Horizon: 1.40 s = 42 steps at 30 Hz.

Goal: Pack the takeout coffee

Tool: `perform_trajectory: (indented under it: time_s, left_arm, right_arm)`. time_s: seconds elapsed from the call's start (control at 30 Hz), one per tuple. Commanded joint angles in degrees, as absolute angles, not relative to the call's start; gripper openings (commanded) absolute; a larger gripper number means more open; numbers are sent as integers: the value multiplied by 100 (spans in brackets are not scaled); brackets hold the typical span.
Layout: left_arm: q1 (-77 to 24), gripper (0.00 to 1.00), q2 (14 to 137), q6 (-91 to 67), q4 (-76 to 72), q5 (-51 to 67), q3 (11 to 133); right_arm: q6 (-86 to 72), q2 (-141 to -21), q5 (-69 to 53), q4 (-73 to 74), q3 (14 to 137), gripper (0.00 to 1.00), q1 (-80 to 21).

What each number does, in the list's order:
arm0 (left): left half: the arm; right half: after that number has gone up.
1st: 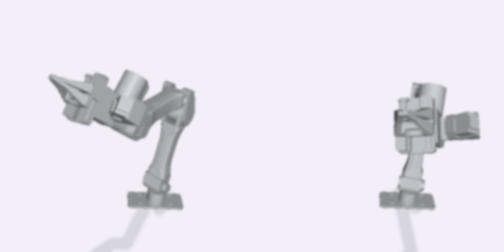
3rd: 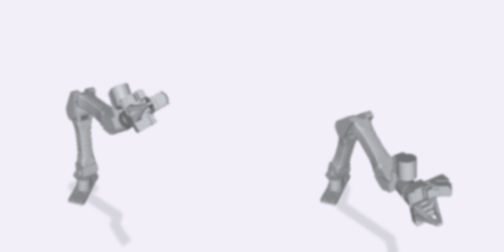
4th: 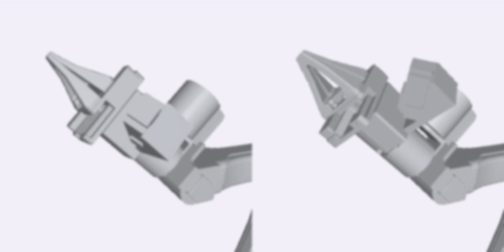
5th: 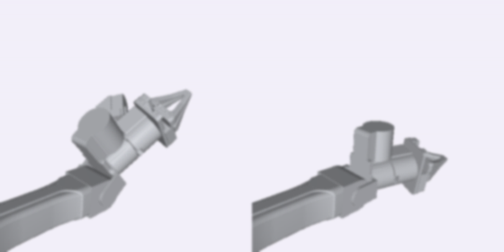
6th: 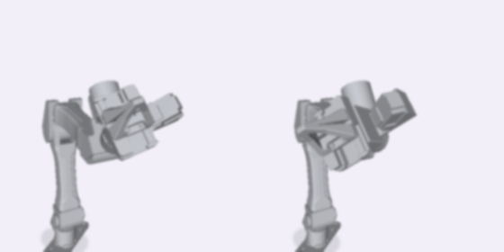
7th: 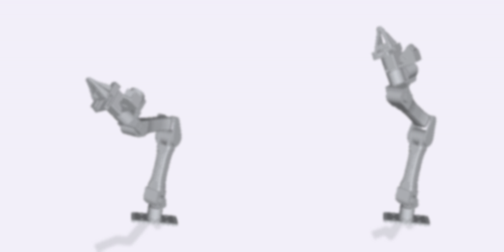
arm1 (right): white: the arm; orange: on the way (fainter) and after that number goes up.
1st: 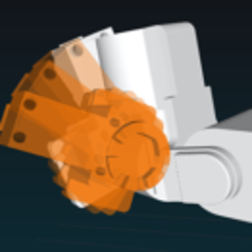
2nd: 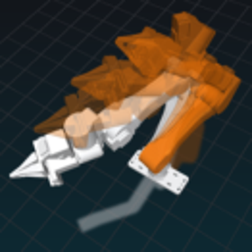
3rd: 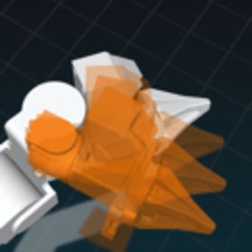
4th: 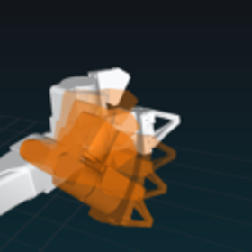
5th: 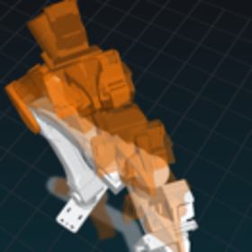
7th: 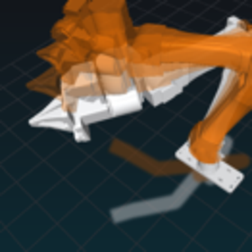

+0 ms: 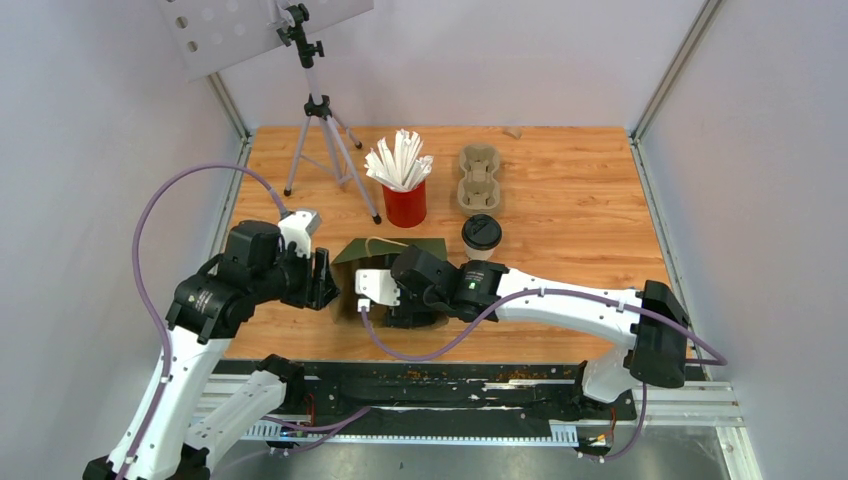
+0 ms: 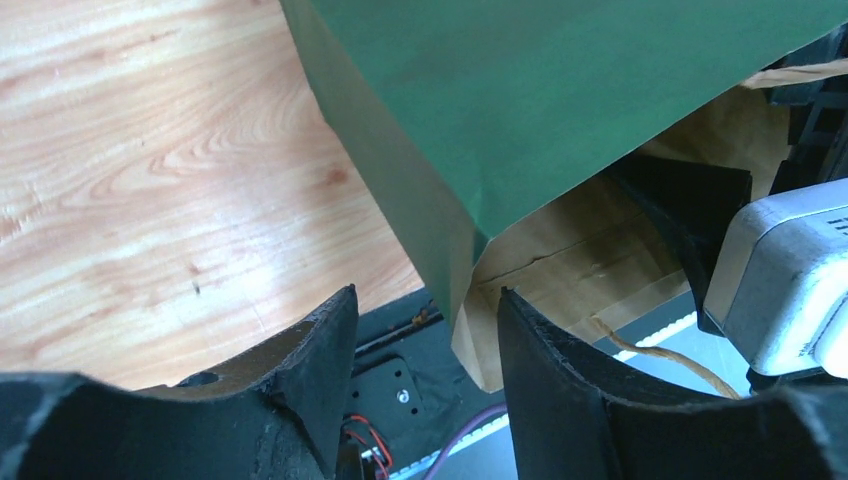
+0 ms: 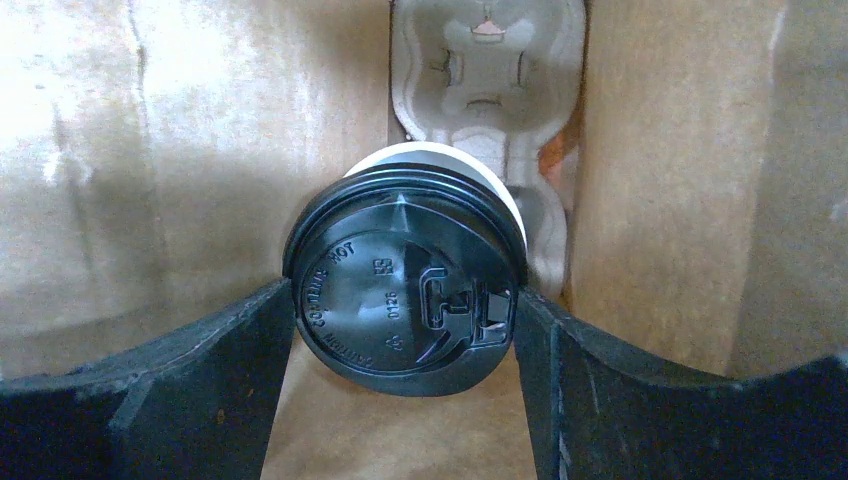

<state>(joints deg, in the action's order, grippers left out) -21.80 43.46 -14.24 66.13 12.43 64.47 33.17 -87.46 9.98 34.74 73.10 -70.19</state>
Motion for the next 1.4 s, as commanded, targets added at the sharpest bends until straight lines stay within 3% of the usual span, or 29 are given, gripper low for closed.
perform_trajectory:
  time_s: [0.0,0.3,0.6,0.87,1.03,1.37]
  left_arm:
    - [-2197,63,4247,-1605,6990,955,6690]
    - [-2197,60,4102,-1643,6825,936,6395]
    - [-2197,40,3924,-1549,6589,1060,6248]
    - [-2197,42,3878,-1485,6558,1110,6153]
    - [-2197,38,3869,-1485,6462,1209,6135]
    - [-2197,10,3850,-1537,6371,1360,6085]
  right_arm:
    - [3458,-8813,1099,3120,7435,57,-7017]
    - [3637,-8842,1131,3001,7372,57,-7018]
    - [3688,-8738,1187,3067,7388,56,-7018]
    - [3754,-8807,1118,3155,7366,56,-7018]
    - [3780,-8960,1194,3226,7474,56,-7021]
    - [3820,-9203,1499,3243,7604,57,-7019]
